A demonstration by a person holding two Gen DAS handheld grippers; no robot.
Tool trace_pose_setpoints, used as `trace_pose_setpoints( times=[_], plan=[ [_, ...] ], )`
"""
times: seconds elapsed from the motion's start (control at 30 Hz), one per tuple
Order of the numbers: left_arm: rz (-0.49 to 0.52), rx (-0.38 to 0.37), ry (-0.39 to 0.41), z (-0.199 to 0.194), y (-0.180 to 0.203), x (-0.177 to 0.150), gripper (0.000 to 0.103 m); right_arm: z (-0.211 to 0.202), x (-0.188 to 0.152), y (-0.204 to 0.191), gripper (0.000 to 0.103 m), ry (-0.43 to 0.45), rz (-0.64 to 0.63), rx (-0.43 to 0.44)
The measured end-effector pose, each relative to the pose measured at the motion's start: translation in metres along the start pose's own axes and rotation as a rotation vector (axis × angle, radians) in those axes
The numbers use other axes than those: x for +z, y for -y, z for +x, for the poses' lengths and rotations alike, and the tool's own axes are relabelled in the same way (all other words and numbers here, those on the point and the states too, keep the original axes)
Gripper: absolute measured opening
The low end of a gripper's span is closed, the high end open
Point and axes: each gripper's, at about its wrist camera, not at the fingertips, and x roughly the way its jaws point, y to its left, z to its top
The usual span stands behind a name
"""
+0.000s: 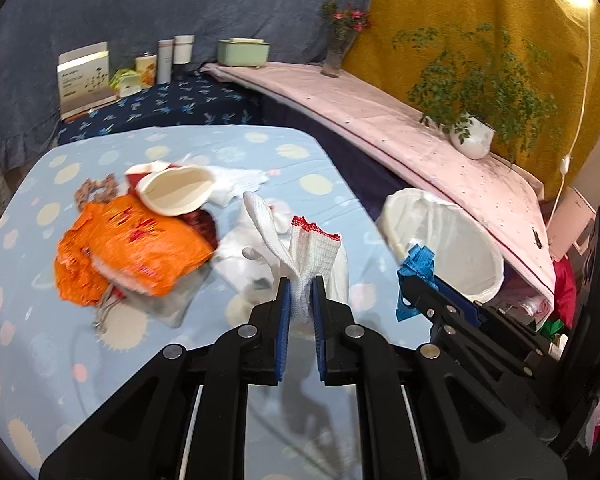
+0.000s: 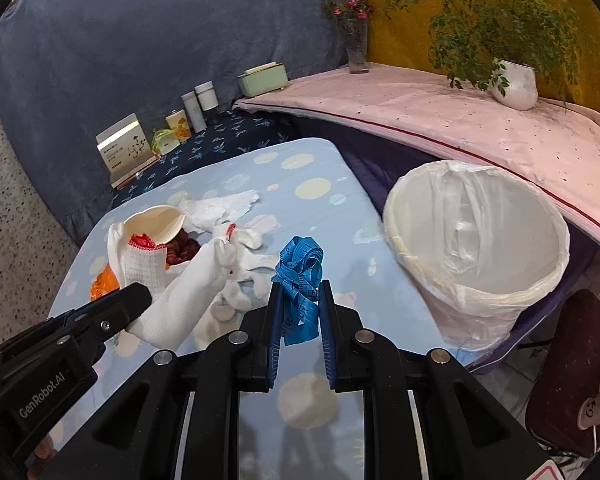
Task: Collect trash
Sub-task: 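Carry the blue hair tie into the bin and open the right gripper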
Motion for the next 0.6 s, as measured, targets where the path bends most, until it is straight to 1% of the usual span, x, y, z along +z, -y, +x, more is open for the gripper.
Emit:
trace_pose_setpoints(
  times=[0.33, 0.47, 0.6],
  plan=[
    [0.099, -0.122, -0.013, 0.04, 0.075, 0.026, 0.011, -0.002, 0.014, 0.089, 0.017, 0.035, 0.108, -0.109],
    [0.119, -0.166, -0.04, 0.064, 0.099, 0.034, 0.011, 0.005, 0.018, 0.117, 0.017, 0.033, 0.134, -0.143],
    [0.155, -0.183, -0.058, 0.088, 0.121, 0.04, 0.011, 0.015, 0.023, 0.137, 0.017, 0.029, 0.151, -0.167]
  ],
)
